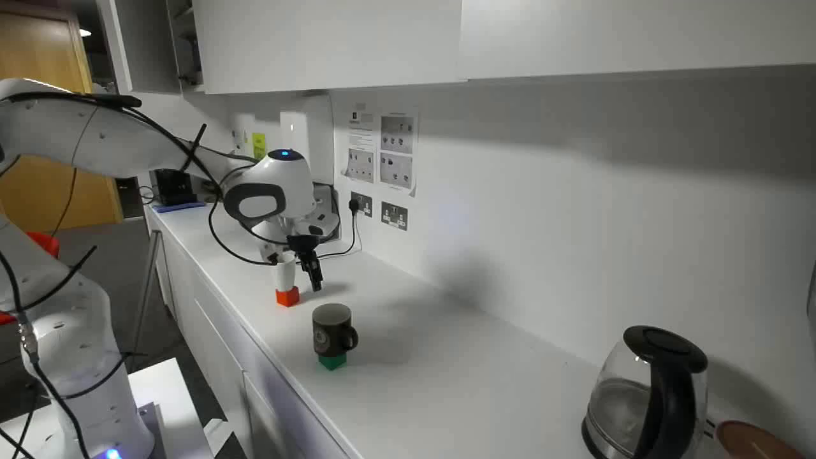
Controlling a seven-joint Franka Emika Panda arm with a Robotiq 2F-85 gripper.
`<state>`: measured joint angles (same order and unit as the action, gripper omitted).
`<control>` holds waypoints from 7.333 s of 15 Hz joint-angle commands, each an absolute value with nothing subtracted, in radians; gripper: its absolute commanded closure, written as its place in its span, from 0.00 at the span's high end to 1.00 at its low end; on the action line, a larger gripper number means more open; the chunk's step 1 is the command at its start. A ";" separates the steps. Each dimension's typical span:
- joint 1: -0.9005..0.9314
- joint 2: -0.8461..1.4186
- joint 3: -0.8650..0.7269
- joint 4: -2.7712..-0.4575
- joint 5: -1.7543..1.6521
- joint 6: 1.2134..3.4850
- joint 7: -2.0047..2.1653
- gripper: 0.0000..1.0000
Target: Put the mugs on the table and then stack the blocks
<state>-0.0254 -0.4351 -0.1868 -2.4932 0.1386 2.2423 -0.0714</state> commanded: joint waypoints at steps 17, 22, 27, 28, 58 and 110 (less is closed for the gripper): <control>-0.115 -0.382 -0.123 -2.468 0.045 2.376 0.036 1.00; -0.182 -0.359 -0.104 -2.452 -0.017 2.342 0.194 1.00; -0.216 -0.338 -0.091 -2.441 -0.049 2.310 0.309 1.00; -0.222 -0.332 -0.087 -2.438 -0.060 2.302 0.331 1.00; -0.168 -0.051 -0.149 -2.222 0.040 2.214 -0.039 0.44; -0.079 0.092 -0.084 -2.207 0.041 2.727 0.001 0.03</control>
